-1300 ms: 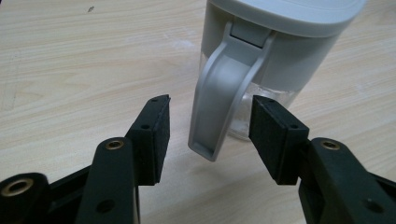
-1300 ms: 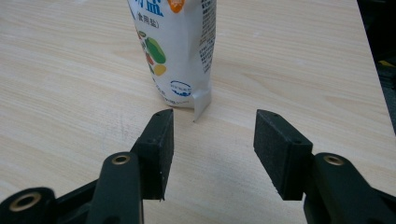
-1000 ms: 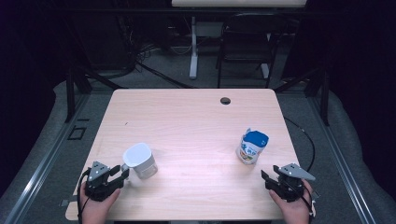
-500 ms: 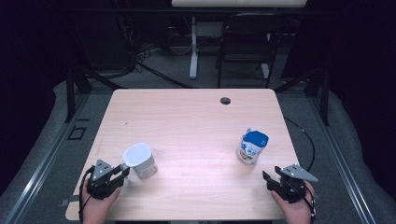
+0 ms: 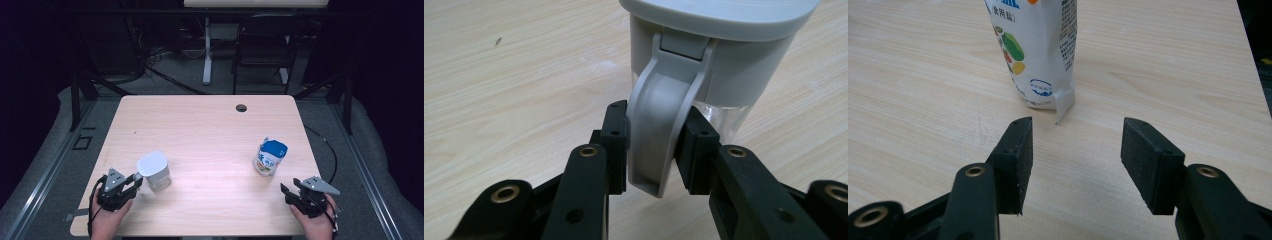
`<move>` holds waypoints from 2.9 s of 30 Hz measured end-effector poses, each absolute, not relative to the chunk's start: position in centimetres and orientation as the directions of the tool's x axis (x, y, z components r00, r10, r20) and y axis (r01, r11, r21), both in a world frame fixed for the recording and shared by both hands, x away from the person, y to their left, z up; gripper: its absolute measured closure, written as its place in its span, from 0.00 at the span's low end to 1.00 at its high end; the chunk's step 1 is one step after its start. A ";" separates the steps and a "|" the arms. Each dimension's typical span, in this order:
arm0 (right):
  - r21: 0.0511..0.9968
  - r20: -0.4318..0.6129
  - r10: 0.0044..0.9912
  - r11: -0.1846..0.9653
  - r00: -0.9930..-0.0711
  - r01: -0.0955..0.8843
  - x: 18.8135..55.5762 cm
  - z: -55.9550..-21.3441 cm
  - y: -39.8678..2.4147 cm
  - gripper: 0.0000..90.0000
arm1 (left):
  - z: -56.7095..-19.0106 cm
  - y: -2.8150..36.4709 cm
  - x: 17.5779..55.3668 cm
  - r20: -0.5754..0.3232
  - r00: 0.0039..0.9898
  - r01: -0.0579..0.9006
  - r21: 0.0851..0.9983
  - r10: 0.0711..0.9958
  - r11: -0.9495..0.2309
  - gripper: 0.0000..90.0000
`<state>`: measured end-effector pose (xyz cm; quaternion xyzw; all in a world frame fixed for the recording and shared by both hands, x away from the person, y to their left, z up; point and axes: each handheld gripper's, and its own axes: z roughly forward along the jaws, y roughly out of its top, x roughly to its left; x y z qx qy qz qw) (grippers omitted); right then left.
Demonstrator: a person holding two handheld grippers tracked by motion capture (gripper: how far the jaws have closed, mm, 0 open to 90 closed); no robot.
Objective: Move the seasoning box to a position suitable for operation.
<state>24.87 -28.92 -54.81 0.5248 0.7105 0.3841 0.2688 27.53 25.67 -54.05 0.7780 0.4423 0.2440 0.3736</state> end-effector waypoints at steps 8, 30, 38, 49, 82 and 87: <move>0.828 0.024 0.952 0.152 -0.305 0.539 24.9 -54.8 -28.9 0.52 | -53.9 24.0 27.9 0.053 0.537 0.485 0.797 0.842 -0.360 0.77; 0.811 0.017 0.948 0.172 -0.316 0.559 24.9 -54.6 -28.4 0.69 | -53.9 17.4 26.8 0.053 0.717 0.384 0.802 0.695 -0.458 0.77; 0.806 0.004 0.940 0.198 -0.340 0.557 24.8 -54.4 -27.8 0.76 | -54.3 16.4 26.7 0.053 0.779 0.337 0.805 0.625 -0.488 0.77; 0.814 0.003 0.914 0.234 -0.407 0.532 24.8 -54.4 -27.1 0.72 | -54.9 16.7 27.0 0.020 0.781 0.349 0.815 0.624 -0.462 0.76; 0.856 0.026 0.857 0.247 -0.515 0.455 23.7 -52.6 -25.0 0.60 | -52.9 19.5 25.7 -0.088 0.700 0.438 0.837 0.708 -0.328 0.55; 0.840 0.012 0.832 0.292 -0.554 0.458 23.8 -51.5 -23.5 0.57 | -52.0 20.3 26.2 -0.118 0.667 0.462 0.840 0.735 -0.285 0.56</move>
